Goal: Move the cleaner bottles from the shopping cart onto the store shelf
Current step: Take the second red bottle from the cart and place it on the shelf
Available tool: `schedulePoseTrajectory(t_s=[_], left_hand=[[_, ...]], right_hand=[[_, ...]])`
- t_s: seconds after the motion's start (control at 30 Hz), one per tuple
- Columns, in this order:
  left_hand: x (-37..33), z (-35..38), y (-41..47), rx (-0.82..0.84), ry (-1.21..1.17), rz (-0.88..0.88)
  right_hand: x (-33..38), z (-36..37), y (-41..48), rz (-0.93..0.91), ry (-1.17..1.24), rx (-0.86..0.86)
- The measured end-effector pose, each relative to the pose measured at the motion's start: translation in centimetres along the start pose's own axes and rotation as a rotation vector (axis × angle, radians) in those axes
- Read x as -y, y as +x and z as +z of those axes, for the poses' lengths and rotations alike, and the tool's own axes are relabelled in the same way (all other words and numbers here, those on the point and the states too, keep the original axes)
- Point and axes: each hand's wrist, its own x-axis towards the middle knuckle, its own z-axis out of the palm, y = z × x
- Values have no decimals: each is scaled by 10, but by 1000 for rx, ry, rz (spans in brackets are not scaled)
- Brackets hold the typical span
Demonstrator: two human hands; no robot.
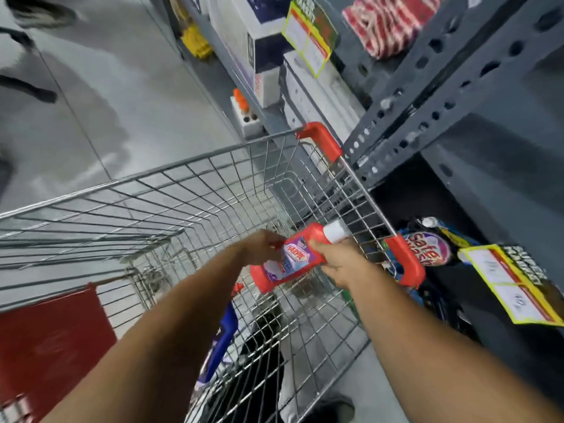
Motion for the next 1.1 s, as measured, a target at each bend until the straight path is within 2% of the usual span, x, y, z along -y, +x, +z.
schedulePoseTrajectory(t_s=[0.2,0.37,0.53,0.7,0.83,0.97,1.1], left_hand=[[4,-9,-43,-69,-303,74],[-40,-22,-105,-122,-435,226],[-114,-23,-170,-179,-463,429],[-208,15,-223,-202,-358,670],[-286,85,-247,-179,-217,853],[-353,186,-244,5,-235,972],[-407,285,-216,162,-236,991]], right_hand=[[13,5,-43,-335,-237,88],[34,-24,-108,-559,-165,175],[46,-71,-203,-878,-64,206],[25,-148,-307,-1136,50,53],[-22,-230,-360,-1262,156,-108],[-94,-322,-391,-1336,305,-336],[-151,-403,-400,-1316,382,-545]])
